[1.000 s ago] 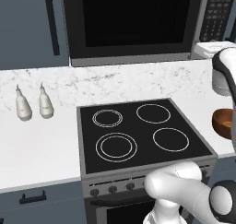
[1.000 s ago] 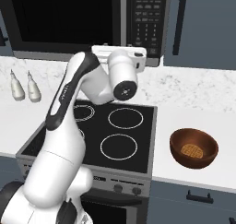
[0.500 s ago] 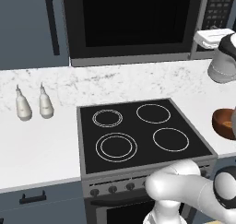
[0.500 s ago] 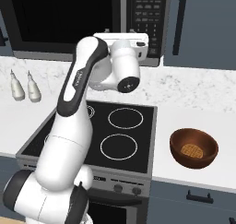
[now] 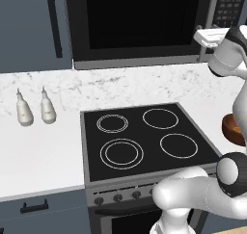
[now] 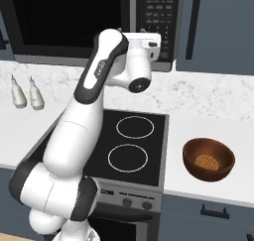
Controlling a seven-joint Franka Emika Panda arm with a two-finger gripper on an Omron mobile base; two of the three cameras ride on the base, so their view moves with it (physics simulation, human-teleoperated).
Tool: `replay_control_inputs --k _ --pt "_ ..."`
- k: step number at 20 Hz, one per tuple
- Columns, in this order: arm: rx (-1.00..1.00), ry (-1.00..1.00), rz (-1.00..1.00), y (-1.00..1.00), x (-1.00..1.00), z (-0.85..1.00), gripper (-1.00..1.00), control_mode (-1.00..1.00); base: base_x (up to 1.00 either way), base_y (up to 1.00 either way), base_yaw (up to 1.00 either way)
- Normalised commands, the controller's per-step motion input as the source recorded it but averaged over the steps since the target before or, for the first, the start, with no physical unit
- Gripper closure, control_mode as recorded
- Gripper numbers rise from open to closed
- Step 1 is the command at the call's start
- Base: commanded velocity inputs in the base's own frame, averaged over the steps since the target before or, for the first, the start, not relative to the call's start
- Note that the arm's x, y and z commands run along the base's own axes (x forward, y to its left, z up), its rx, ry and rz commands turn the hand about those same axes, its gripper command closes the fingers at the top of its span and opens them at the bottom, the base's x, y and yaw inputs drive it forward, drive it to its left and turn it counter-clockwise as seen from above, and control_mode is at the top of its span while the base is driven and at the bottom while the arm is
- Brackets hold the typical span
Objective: Open the microwave, place the bowl with waffle inside the microwave, then close the microwave door and turn it on.
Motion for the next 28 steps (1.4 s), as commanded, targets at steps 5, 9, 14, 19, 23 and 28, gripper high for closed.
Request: replay_control_inputs --k 5,9,14,19,23,28 --pt "0.0 0.0 0.0 -0.03 0.34 0.18 -1.0 -1.0 0.0 0.0 0.0" --pt "0.0 0.0 0.0 0.21 0.11 0.01 1.0 -1.0 0.0 0.0 0.0" --pt "-0.01 0.0 0.0 0.25 -0.15 0.0 1.0 -1.0 0.0 0.0 0.0" --pt "-0.05 0.0 0.04 0.06 -0.79 0.01 1.0 -1.0 0.0 0.0 0.0" --pt "-0.02 0.0 0.09 0.0 -1.0 0.0 1.0 -1.0 0.0 0.0 0.0" --pt "0.0 0.0 0.09 0.01 -1.0 0.0 1.0 -1.0 0.0 0.0 0.0"
